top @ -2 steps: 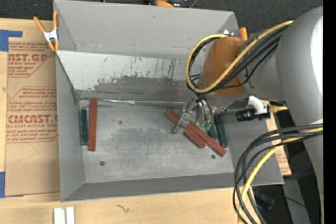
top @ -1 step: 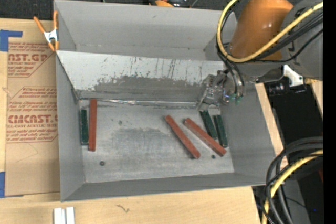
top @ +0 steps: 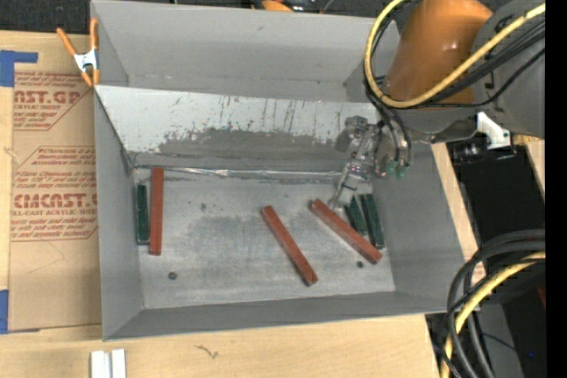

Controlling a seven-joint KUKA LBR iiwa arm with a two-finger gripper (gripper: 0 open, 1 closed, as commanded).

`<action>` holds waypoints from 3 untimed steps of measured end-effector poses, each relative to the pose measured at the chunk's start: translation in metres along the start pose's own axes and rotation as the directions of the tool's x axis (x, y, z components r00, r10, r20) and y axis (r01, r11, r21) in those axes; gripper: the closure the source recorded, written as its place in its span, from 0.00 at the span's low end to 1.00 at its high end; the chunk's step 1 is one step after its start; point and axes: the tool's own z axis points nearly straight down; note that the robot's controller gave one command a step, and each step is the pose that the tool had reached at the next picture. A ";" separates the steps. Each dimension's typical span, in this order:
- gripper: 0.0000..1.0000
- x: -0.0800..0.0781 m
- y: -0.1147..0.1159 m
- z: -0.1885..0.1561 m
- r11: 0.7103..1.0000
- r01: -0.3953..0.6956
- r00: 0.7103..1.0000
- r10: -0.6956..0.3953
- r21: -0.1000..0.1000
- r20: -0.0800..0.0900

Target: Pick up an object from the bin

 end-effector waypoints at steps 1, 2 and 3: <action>0.00 -0.035 -0.064 0.147 0.975 0.221 0.975 -0.221 0.001 -0.007; 1.00 -0.037 -0.062 0.141 0.975 0.222 0.975 -0.222 0.000 -0.001; 0.00 -0.037 -0.062 0.143 0.975 0.222 0.975 -0.222 0.000 0.002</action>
Offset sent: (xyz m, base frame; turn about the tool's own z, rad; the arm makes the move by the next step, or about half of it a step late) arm 0.0140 -0.0711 -0.1435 -0.2245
